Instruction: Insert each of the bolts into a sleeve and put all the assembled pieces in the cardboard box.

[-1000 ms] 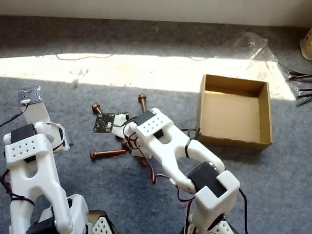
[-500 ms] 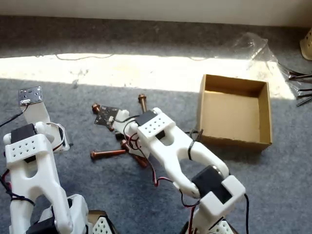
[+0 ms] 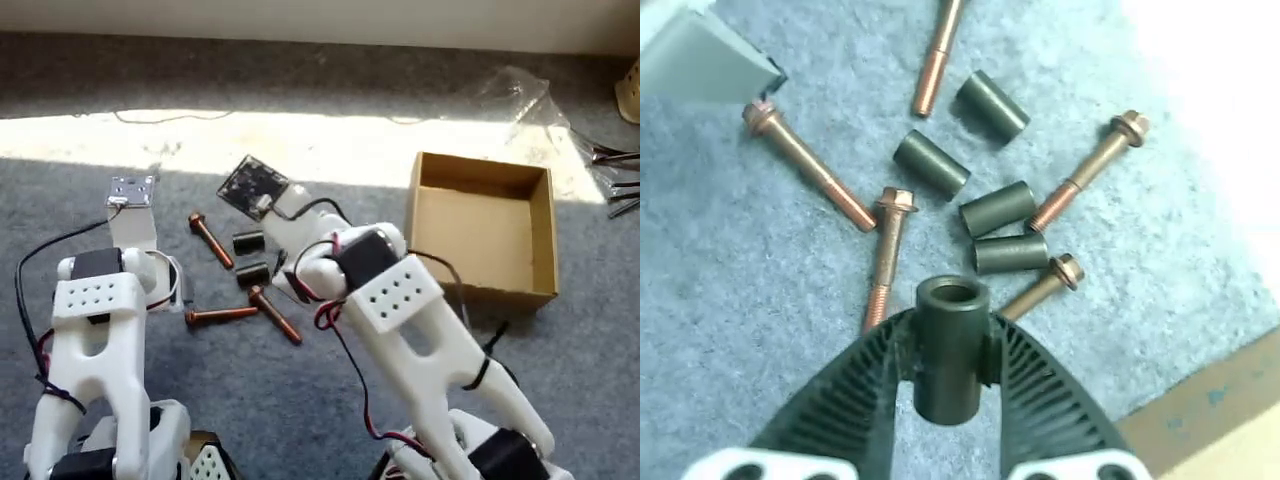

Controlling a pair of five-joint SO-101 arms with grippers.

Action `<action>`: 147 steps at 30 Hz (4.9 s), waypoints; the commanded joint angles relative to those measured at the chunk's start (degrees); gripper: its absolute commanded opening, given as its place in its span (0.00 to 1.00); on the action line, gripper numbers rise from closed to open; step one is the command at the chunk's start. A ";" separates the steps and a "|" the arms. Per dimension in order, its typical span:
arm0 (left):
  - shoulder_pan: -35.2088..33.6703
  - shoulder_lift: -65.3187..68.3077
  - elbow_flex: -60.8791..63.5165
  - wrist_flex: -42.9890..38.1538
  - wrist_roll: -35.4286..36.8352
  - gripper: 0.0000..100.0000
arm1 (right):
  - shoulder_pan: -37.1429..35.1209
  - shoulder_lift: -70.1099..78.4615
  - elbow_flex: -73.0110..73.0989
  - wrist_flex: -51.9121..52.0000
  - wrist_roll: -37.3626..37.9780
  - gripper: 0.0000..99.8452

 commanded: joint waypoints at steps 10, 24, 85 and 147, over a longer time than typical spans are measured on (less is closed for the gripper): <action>7.69 0.75 -15.43 7.03 5.98 0.20 | 9.01 -18.77 2.33 10.51 -4.40 0.00; 12.35 34.95 -40.66 10.02 32.35 0.20 | 11.03 -39.87 26.33 0.84 -7.30 0.00; 9.27 64.31 -62.20 6.68 30.68 0.00 | 15.78 -47.52 43.30 -8.48 -7.30 0.00; 24.66 -25.27 -13.76 7.12 -4.57 0.00 | 8.04 -64.40 37.32 -16.48 -16.62 0.00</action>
